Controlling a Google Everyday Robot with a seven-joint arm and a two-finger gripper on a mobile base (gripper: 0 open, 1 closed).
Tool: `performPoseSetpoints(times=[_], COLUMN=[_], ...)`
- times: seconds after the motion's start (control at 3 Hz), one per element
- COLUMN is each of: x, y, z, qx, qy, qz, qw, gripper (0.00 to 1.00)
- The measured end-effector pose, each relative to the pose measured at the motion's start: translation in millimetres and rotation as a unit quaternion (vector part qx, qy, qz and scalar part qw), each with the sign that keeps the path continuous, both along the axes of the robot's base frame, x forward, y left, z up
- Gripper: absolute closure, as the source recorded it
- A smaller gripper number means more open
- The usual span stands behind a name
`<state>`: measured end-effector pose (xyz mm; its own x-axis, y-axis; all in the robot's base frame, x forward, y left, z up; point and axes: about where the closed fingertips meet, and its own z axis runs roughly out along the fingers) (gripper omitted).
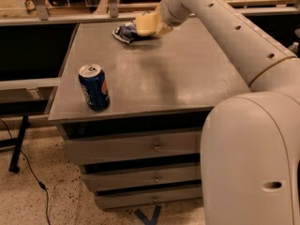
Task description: Move sponge near blue chip bag
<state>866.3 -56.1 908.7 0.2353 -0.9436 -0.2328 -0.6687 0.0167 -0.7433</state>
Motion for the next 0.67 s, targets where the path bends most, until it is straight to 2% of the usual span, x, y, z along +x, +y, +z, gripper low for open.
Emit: performPoseSetpoints(times=[0.33, 0.67], x=[-0.2, -0.2], y=[0.6, 0.7], z=[-2.8, -2.9], qx=[-0.001, -0.001], qy=[0.002, 0.002], qz=[0.001, 0.001], qw=[1.0000, 1.0000], gripper=[0.00, 0.00])
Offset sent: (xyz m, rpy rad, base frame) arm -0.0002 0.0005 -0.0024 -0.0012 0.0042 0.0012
